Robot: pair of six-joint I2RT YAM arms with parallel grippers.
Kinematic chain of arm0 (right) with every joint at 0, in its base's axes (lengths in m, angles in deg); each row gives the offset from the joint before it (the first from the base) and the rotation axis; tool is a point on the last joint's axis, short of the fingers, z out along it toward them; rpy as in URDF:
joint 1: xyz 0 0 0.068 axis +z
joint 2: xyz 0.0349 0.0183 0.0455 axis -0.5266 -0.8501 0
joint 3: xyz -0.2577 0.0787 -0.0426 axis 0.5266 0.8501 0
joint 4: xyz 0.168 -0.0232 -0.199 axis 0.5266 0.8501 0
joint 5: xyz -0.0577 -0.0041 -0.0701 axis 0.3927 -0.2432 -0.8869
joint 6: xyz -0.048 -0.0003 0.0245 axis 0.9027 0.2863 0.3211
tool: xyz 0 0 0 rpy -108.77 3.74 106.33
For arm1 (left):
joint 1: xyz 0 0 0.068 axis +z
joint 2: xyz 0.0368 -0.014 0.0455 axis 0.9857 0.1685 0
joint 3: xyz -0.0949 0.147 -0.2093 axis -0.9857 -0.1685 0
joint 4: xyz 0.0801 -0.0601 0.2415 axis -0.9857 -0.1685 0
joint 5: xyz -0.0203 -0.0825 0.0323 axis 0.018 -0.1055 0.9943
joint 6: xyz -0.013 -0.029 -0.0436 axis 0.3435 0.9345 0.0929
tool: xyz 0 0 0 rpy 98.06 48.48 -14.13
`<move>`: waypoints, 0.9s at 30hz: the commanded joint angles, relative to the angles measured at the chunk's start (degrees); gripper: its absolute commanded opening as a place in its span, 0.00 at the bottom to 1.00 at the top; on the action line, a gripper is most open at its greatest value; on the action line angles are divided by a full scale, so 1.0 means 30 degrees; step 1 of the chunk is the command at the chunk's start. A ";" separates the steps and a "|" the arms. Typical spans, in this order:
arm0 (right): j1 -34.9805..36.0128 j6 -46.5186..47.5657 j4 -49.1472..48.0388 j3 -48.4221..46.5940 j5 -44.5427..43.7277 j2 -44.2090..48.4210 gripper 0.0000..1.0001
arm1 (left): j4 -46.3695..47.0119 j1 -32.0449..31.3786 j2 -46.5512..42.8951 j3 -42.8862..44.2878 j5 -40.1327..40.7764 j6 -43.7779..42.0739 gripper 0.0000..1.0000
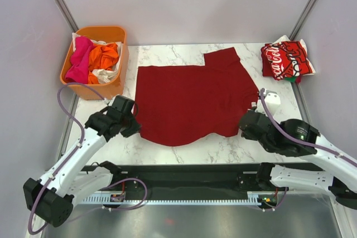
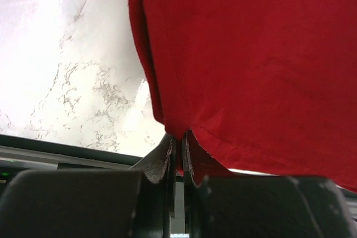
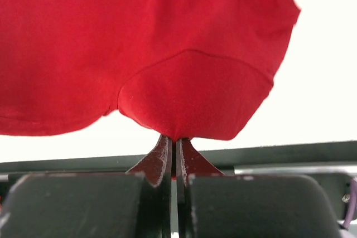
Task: Fold and stack the t-shirts
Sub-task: Fold the tshirt
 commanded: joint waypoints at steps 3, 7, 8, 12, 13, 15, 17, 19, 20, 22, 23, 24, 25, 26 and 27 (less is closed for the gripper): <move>-0.0025 0.2911 0.0062 -0.2405 -0.1172 -0.3173 0.00 | -0.0136 0.0146 0.1799 0.3157 0.0092 -0.2283 0.02; -0.1806 0.5924 -0.2189 -0.2175 0.2706 -0.4905 0.00 | -0.0049 0.0584 0.3729 0.4856 0.0034 -0.3308 0.02; -0.2567 0.6687 -0.2805 -0.1708 0.3713 -0.5052 0.00 | -0.0048 0.0760 0.4054 0.5411 -0.0025 -0.3862 0.02; -0.7977 0.9824 -0.5150 -0.1117 0.7553 -0.4936 0.00 | 0.0155 0.2253 0.5520 0.6586 -0.0843 -0.5183 0.02; -0.8690 1.0960 -0.5387 -0.1176 0.8199 -0.5023 0.00 | 0.0331 0.2807 0.5696 0.6791 -0.1020 -0.5360 0.02; -1.0270 1.1818 -0.5710 -0.1497 0.9958 -0.5900 0.00 | 0.0537 0.3163 0.6457 0.7435 -0.1459 -0.5887 0.02; -1.0776 1.2902 -0.6003 -0.1848 1.1069 -0.7125 0.00 | 0.0624 0.3427 0.7362 0.8195 -0.1665 -0.6209 0.02; -1.1362 1.3548 -0.6384 -0.2142 1.1484 -0.7863 0.00 | 0.0625 0.3603 0.8039 0.8724 -0.1695 -0.6444 0.02; -1.1566 1.3782 -0.6502 -0.2462 1.1689 -0.8707 0.00 | 0.0683 0.3662 0.8332 0.9162 -0.1724 -0.6532 0.02; -1.2240 1.4162 -0.6794 -0.3077 1.1750 -0.9851 0.00 | 0.0742 0.3925 0.9240 0.9604 -0.1695 -0.6679 0.02; -1.2764 1.4397 -0.6912 -0.3574 1.1663 -1.0641 0.00 | 0.0830 0.4100 0.9910 1.0273 -0.1695 -0.6825 0.02; -1.3263 1.4544 -0.7145 -0.3811 1.1517 -1.1055 0.00 | 0.0888 0.4189 1.0265 1.0511 -0.1724 -0.6855 0.02; -1.3529 1.4691 -0.7205 -0.4074 1.1545 -1.1465 0.00 | 0.0947 0.4335 1.1110 1.0775 -0.1724 -0.6972 0.02; -1.3763 1.4924 -0.7264 -0.4599 1.1545 -1.2514 0.00 | 0.0948 0.4394 1.1553 1.1300 -0.1608 -0.7205 0.02; -1.4201 1.5014 -0.7264 -0.4981 1.1458 -1.3075 0.00 | 0.0919 0.4511 1.2080 1.1595 -0.1578 -0.7265 0.02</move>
